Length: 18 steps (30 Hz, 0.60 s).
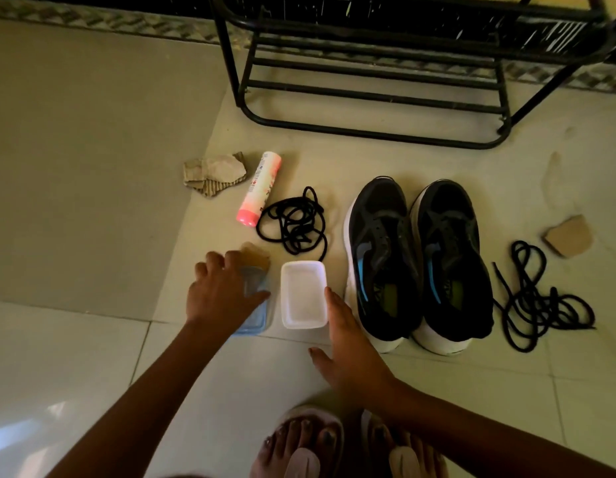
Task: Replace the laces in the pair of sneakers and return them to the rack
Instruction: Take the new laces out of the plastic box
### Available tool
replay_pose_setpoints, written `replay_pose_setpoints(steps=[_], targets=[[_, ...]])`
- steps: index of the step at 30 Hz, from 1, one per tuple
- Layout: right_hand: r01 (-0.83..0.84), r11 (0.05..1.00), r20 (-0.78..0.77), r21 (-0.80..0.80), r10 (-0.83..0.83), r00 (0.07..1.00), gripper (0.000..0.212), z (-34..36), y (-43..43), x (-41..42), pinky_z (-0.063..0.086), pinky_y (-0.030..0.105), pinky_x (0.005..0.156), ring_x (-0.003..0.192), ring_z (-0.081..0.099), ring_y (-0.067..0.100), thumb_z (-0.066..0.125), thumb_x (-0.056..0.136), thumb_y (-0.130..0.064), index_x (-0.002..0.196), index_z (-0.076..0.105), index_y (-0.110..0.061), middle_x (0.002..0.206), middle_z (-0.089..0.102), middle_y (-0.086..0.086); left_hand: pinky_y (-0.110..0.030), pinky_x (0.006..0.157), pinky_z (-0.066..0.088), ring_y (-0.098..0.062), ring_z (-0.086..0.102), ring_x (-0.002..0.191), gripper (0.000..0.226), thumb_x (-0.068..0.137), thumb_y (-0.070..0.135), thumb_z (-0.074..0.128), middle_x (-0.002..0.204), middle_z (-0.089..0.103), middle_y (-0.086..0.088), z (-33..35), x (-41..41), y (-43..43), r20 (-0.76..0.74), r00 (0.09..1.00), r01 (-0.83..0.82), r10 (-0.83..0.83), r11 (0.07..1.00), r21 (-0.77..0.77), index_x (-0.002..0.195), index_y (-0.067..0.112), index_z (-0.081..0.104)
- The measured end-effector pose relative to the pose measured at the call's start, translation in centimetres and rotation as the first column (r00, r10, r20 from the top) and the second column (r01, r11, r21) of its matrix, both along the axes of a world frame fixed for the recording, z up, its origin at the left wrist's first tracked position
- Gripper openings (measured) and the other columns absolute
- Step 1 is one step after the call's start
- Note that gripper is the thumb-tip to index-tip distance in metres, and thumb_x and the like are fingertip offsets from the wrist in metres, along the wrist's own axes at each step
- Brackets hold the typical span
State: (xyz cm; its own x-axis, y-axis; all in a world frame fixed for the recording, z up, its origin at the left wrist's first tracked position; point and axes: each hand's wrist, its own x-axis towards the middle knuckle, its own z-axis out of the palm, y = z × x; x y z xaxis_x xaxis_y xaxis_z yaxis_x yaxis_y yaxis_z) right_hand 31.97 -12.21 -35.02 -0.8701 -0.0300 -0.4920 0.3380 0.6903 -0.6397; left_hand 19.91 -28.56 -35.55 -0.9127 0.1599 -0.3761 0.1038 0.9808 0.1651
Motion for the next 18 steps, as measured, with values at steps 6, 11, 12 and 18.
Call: replay_pose_setpoints(steps=[6, 11, 12, 18], targets=[[0.022, 1.000, 0.033, -0.007, -0.022, 0.999, 0.088, 0.0, -0.1, -0.3, 0.006, 0.027, 0.118, 0.146, -0.003, 0.012, 0.055, 0.093, -0.021, 0.148, -0.013, -0.013, 0.158, -0.008, -0.002, -0.041, 0.073, 0.050, -0.032, 0.047, 0.106, 0.095, 0.064, 0.063, 0.071, 0.118, 0.041, -0.013, -1.5, 2.9, -0.4, -0.049, 0.992, -0.117, 0.119, 0.992, 0.039, 0.136, 0.014, 0.033], [0.084, 0.995, 0.041, -0.052, -0.082, 0.996, 0.091, -0.2, 0.0, -0.3, 0.017, 0.035, 0.118, 0.146, 0.006, 0.016, 0.059, 0.090, -0.019, 0.150, -0.009, -0.017, 0.159, 0.000, -0.002, -0.041, 0.068, 0.049, -0.040, 0.060, 0.094, 0.085, 0.072, 0.032, 0.078, 0.120, 0.042, -0.015, -0.5, 2.4, -0.6, 0.011, 0.979, -0.199, 0.205, 0.938, 0.283, 0.139, 0.018, 0.026], [0.099, 0.993, 0.043, -0.063, -0.097, 0.994, 0.091, -0.1, 0.0, -0.3, 0.019, 0.037, 0.117, 0.146, 0.008, 0.017, 0.060, 0.089, -0.020, 0.150, -0.008, -0.018, 0.159, 0.000, -0.002, -0.041, 0.069, 0.049, -0.038, 0.060, 0.094, 0.084, 0.074, 0.026, 0.077, 0.122, 0.042, -0.016, -0.1, 2.2, -0.8, 0.018, 0.978, -0.203, 0.207, 0.927, 0.316, 0.140, 0.020, 0.025], [0.212, 0.975, -0.022, -0.064, -0.213, 0.977, 0.074, 1.7, -0.3, -1.0, 0.017, 0.022, 0.111, 0.144, 0.015, 0.015, 0.054, 0.093, -0.038, 0.151, 0.014, -0.016, 0.158, 0.012, -0.002, -0.033, 0.066, 0.044, -0.034, 0.061, 0.088, 0.064, 0.076, 0.007, 0.065, 0.119, 0.055, -0.008, 4.5, 1.8, 0.4, -0.175, 0.976, -0.047, 0.130, 0.910, 0.411, 0.130, 0.022, 0.035]])
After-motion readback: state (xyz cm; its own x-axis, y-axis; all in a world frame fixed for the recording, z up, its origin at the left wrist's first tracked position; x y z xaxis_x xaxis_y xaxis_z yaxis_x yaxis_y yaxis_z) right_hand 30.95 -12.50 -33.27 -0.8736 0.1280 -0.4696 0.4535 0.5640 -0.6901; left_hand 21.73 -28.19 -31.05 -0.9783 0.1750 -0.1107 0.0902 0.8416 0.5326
